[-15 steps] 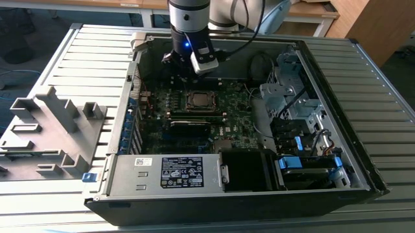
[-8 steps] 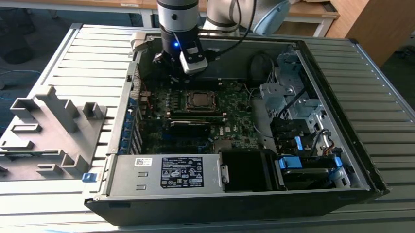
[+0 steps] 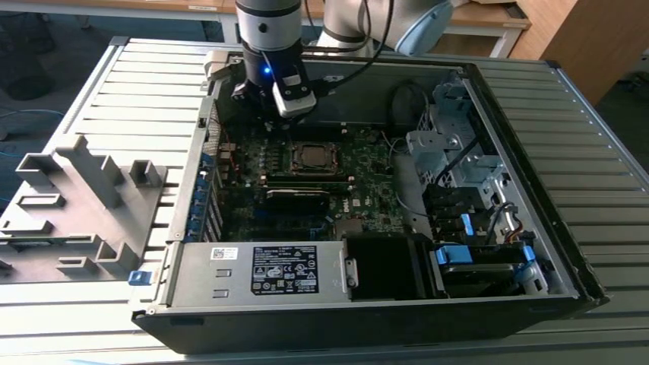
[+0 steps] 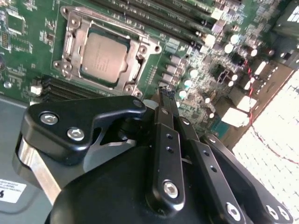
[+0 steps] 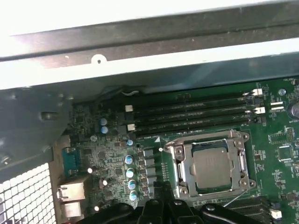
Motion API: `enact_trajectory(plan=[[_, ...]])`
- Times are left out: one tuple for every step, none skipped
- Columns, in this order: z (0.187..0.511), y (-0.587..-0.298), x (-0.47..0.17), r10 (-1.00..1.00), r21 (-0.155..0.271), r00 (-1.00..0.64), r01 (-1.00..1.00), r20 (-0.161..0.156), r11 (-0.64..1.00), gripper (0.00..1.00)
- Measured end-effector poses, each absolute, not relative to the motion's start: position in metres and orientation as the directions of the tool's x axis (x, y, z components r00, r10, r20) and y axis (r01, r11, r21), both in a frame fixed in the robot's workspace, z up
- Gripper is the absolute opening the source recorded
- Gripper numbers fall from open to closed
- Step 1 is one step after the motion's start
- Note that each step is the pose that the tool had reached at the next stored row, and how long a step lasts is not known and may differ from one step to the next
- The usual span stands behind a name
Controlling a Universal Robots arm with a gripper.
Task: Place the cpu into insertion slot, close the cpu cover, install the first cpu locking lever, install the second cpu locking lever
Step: 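Install the first cpu locking lever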
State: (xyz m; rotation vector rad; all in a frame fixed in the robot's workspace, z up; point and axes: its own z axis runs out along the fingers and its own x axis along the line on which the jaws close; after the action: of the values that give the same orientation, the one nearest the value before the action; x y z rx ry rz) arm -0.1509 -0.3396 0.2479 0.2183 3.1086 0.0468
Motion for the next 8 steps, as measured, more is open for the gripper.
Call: enact_trajectory(plan=[[0.2479,-0.3399,-0.1515,0.140,0.045,-0.990,0.139,-0.021,0.989,0.11],[0.2479,-0.3402,-0.1520,0.140,0.059,-0.990,0.138,-0.019,0.989,0.11],[0.2479,-0.3404,-0.1524,0.140,0.073,-0.990,0.138,-0.017,0.988,0.11],[0.2478,-0.3408,-0.1528,0.139,0.087,-0.990,0.137,-0.015,0.987,0.11],[0.2478,-0.3411,-0.1534,0.139,0.099,-0.990,0.137,-0.013,0.986,0.11],[0.2478,-0.3414,-0.1542,0.139,0.110,-0.990,0.137,-0.012,0.984,0.11],[0.2477,-0.3417,-0.1554,0.138,0.119,-0.990,0.136,-0.011,0.984,0.11],[0.2475,-0.3418,-0.1564,0.138,0.124,-0.990,0.136,-0.010,0.983,0.11]])
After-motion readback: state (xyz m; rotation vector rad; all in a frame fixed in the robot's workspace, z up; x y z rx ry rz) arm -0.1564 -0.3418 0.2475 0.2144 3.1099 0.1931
